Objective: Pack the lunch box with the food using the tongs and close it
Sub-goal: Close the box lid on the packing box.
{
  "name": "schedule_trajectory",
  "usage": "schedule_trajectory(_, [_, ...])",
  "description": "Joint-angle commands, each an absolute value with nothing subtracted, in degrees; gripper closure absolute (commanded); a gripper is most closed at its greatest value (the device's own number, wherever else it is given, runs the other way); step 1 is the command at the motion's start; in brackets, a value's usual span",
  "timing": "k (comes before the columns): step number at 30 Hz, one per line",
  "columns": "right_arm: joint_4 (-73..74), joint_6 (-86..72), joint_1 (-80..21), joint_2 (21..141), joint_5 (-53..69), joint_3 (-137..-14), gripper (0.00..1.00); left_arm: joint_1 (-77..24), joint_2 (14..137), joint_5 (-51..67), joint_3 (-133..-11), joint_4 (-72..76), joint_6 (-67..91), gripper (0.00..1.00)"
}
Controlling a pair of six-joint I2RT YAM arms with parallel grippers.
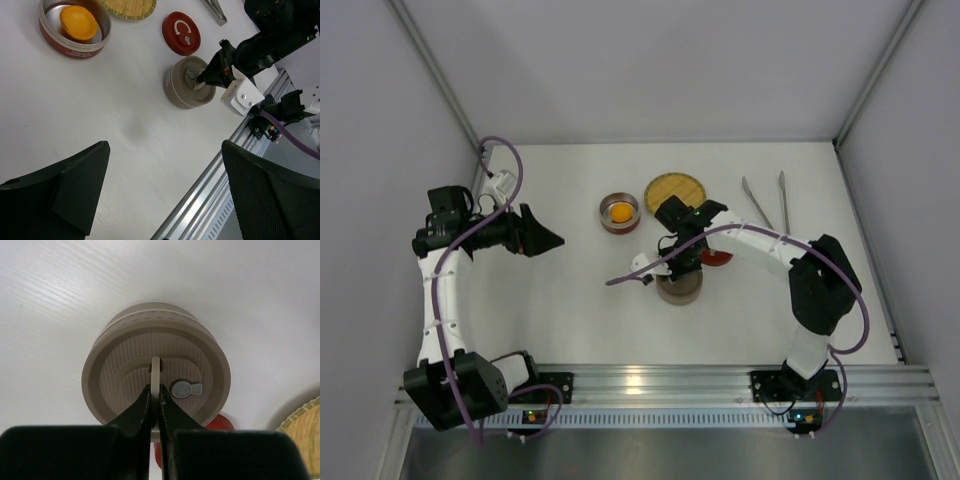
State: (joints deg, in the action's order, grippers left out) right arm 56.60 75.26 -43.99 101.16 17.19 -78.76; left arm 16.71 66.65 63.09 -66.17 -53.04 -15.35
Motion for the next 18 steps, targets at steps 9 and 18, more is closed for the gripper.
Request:
schedule_trajectory(9, [41.15, 32.81, -43.07, 99.95, 14.59, -71.82, 1.0, 16.52, 66.45, 61.61, -66.36, -48.69, -11.87, 0.02])
schedule_trajectory(18, [29.36, 8.19, -44.73, 92.29, 10.12, -60.47, 1.0, 16.52, 66.53, 60.73, -66.01, -46.58, -9.58, 0.02])
